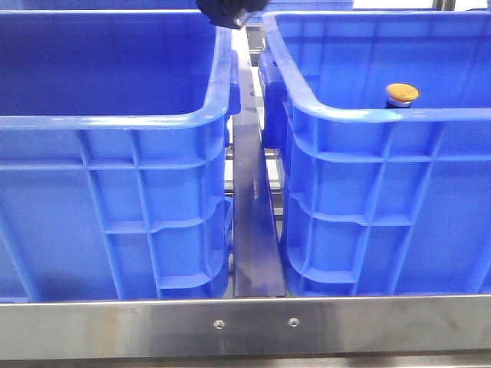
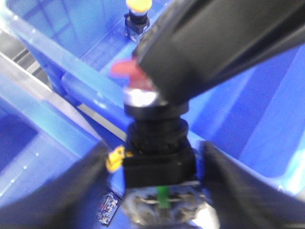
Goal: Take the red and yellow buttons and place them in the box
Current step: 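Grasp the red button cap with the right gripper, open left gripper, then lower the red button beside the yellow one with the right gripper, release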
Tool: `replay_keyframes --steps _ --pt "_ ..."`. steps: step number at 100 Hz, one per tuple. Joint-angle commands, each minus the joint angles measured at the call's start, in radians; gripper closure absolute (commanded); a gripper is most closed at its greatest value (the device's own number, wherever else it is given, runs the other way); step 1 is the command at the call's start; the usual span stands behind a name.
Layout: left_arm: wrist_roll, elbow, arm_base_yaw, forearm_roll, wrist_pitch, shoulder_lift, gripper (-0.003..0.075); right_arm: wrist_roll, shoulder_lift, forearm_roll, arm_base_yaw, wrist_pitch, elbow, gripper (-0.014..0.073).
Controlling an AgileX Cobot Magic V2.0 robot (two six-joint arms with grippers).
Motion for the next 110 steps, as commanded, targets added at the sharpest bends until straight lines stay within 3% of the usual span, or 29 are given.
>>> replay_keyframes --steps 1,32,53,71,110 --pt "0.002 -0.035 -0.008 -0.011 -0.069 -0.038 0.0087 -0.014 -0.027 0.051 -0.009 0.010 -0.046 0.0443" --pt "0.002 -0.035 -0.008 -0.011 -0.067 -0.046 0.0075 -0.040 -0.030 -0.085 -0.266 -0.011 -0.154 0.0443" --pt "0.002 -0.035 -0.008 -0.011 -0.067 -0.046 0.0101 -0.070 -0.028 -0.316 -0.429 -0.153 -0.158 0.0443" --pt "0.002 -0.035 -0.008 -0.011 -0.067 -0.046 0.0101 -0.070 0.004 -0.490 -0.455 -0.376 -0.139 0.0443" --pt "0.002 -0.035 -0.008 -0.005 -0.067 -0.044 0.0101 -0.071 0.185 -0.492 -0.432 -0.597 -0.131 0.0443"
